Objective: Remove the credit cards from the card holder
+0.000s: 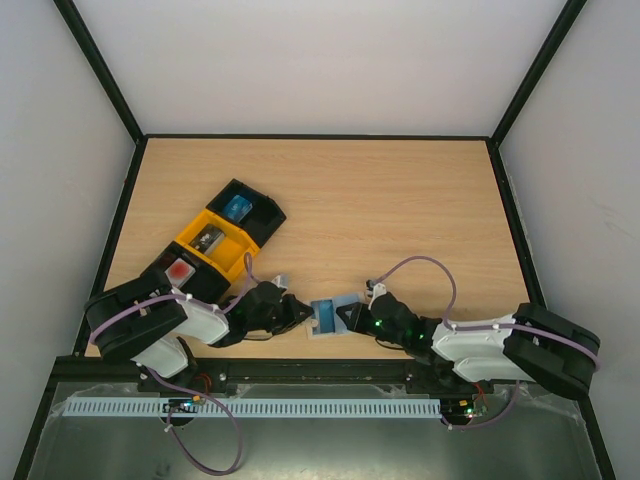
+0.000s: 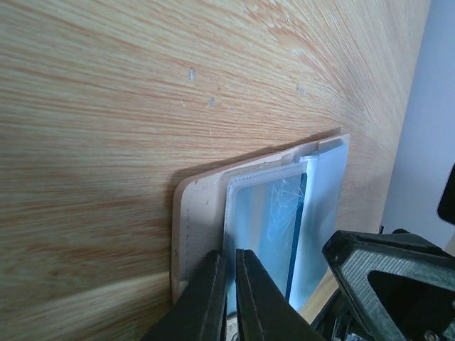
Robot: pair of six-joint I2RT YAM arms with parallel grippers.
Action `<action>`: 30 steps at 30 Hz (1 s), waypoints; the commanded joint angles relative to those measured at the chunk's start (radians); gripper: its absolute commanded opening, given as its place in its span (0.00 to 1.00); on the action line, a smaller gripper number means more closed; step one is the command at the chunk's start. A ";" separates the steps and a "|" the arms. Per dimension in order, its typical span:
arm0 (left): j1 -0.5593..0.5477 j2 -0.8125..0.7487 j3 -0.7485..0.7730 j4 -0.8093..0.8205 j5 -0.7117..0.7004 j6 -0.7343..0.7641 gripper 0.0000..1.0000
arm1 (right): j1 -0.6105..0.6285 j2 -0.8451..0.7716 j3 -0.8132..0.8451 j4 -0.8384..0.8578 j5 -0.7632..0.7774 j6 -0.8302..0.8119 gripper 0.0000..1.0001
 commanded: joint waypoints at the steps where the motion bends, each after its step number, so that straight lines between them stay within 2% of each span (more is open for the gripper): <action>1: -0.018 0.040 -0.029 -0.143 0.038 0.006 0.08 | 0.007 -0.005 0.017 -0.005 -0.027 -0.001 0.12; 4: -0.021 0.046 -0.027 -0.137 0.042 0.006 0.08 | 0.007 0.032 0.017 0.026 -0.041 0.013 0.19; 6: -0.021 0.043 -0.029 -0.139 0.043 0.006 0.08 | 0.006 0.062 0.019 0.042 -0.053 0.021 0.20; 15: -0.021 0.039 -0.031 -0.145 0.039 0.006 0.08 | 0.006 0.133 0.021 0.139 -0.097 0.051 0.14; 30: -0.025 0.057 -0.027 -0.131 0.040 0.008 0.08 | 0.006 0.138 -0.010 0.192 -0.119 0.074 0.13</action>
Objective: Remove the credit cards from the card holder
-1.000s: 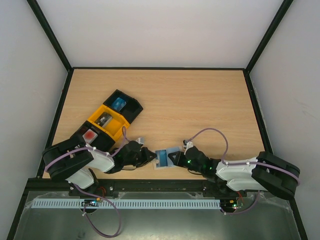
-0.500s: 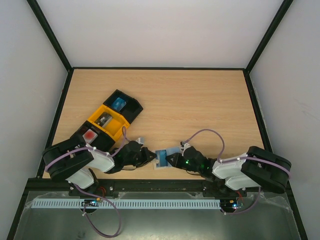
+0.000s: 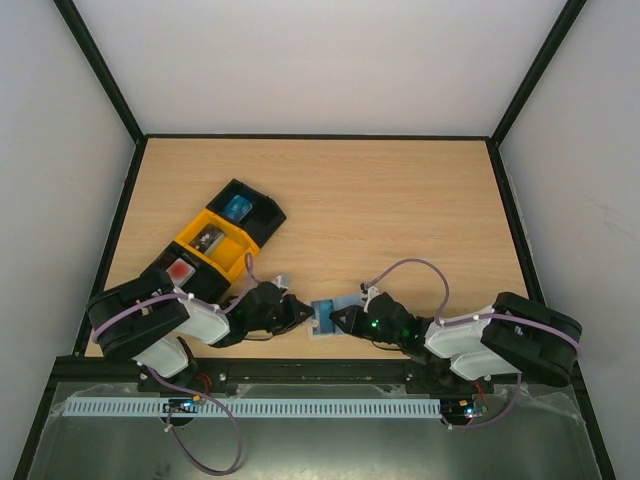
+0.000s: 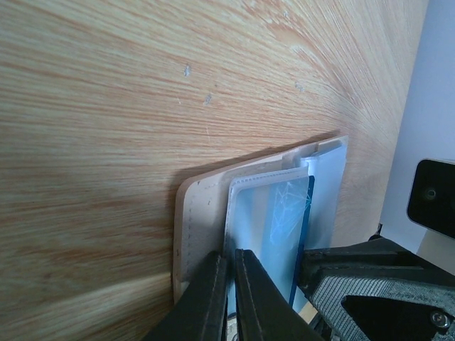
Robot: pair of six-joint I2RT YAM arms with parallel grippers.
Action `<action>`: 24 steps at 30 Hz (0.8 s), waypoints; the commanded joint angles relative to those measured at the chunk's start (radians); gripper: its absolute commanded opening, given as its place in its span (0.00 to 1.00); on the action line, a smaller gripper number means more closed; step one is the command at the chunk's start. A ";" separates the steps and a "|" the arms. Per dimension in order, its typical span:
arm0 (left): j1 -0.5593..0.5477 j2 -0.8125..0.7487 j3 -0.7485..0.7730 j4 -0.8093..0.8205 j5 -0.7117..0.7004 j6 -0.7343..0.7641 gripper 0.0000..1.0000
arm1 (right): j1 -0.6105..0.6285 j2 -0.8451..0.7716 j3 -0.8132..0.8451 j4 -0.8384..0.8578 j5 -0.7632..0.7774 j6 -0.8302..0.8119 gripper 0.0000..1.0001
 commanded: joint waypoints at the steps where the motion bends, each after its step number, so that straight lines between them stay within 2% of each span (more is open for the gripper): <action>1: -0.024 0.044 -0.028 -0.148 0.034 0.008 0.08 | 0.006 0.014 -0.013 0.066 -0.011 0.016 0.13; 4: -0.026 0.046 -0.026 -0.146 0.034 0.006 0.08 | 0.005 0.022 -0.017 0.099 -0.016 0.028 0.13; 14: -0.033 0.060 -0.026 -0.139 0.034 0.000 0.08 | -0.005 0.072 -0.081 0.383 -0.026 0.200 0.14; 24: -0.038 0.078 -0.023 -0.122 0.038 -0.001 0.08 | -0.004 0.072 -0.086 0.378 0.011 0.272 0.16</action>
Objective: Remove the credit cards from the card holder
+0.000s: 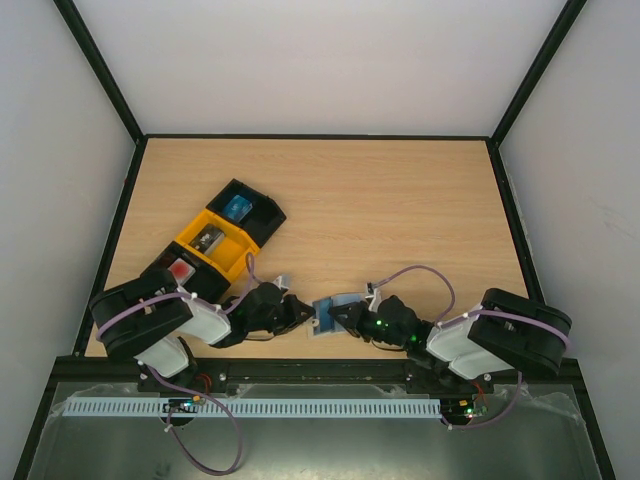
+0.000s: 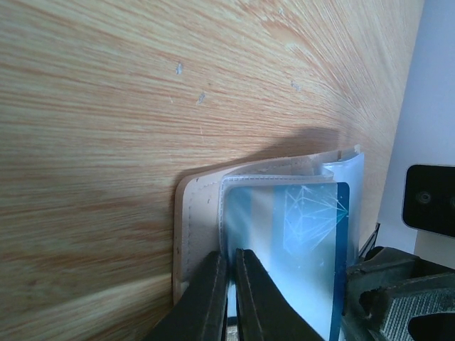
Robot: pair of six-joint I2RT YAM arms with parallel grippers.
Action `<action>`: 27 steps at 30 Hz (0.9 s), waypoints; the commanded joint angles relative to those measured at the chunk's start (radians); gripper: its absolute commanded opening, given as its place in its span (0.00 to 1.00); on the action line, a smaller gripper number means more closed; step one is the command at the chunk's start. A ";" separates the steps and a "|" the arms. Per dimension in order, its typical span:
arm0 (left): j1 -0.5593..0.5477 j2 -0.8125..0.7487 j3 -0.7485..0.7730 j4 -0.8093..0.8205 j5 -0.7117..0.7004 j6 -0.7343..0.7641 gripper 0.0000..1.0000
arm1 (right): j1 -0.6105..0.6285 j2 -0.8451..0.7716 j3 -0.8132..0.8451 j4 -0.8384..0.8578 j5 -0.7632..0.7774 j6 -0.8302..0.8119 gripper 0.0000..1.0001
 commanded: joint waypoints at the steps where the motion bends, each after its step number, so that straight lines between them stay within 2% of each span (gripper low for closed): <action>1: -0.031 0.062 -0.023 -0.150 0.043 0.000 0.08 | 0.002 0.006 -0.006 0.053 0.024 0.047 0.17; 15: -0.033 0.071 -0.023 -0.140 0.047 0.000 0.08 | 0.002 0.098 0.026 0.004 0.001 0.038 0.11; 20: -0.033 0.076 -0.024 -0.136 0.049 0.000 0.08 | -0.001 0.146 0.022 0.067 -0.006 0.042 0.11; 27: -0.033 0.072 -0.024 -0.143 0.047 0.000 0.08 | -0.045 0.268 0.005 0.249 -0.137 -0.092 0.11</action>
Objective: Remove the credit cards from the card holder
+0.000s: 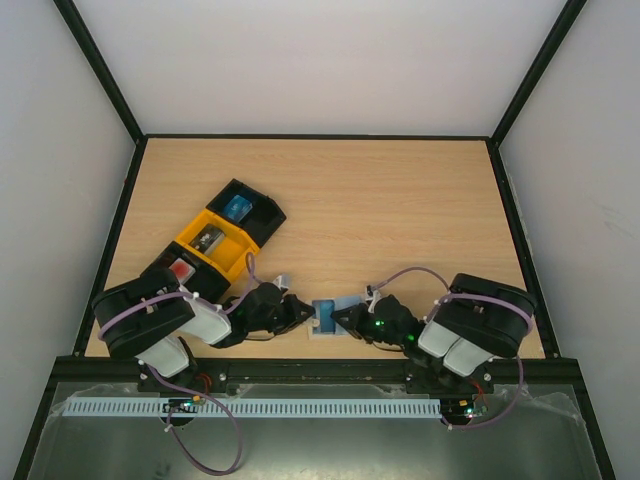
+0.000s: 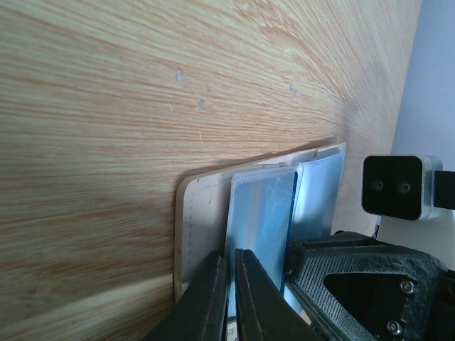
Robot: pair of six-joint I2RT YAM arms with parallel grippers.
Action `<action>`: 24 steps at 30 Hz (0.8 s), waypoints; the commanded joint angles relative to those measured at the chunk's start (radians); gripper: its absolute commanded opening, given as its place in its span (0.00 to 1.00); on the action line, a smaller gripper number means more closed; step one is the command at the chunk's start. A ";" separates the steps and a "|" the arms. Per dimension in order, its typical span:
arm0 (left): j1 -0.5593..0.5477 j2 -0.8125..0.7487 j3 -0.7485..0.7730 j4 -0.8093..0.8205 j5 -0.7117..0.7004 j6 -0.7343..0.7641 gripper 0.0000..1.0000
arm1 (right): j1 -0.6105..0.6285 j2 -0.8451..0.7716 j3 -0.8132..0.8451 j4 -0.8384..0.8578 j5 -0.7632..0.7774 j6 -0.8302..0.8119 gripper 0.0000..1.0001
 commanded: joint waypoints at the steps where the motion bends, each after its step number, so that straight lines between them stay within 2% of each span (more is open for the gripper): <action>1: -0.031 0.056 -0.021 -0.168 0.052 0.003 0.08 | -0.026 0.083 0.015 0.134 -0.142 -0.111 0.08; 3: -0.031 0.057 -0.020 -0.171 0.053 0.004 0.08 | -0.043 0.105 0.023 0.121 -0.171 -0.146 0.03; 9: -0.031 0.039 -0.022 -0.207 0.036 0.004 0.08 | -0.053 0.082 0.001 0.010 -0.134 -0.223 0.02; 16: -0.031 0.016 -0.018 -0.261 0.009 0.015 0.09 | -0.053 -0.104 0.013 -0.309 0.006 -0.342 0.02; 24: -0.031 0.014 -0.017 -0.269 0.006 0.015 0.09 | -0.053 -0.280 -0.003 -0.435 0.060 -0.373 0.02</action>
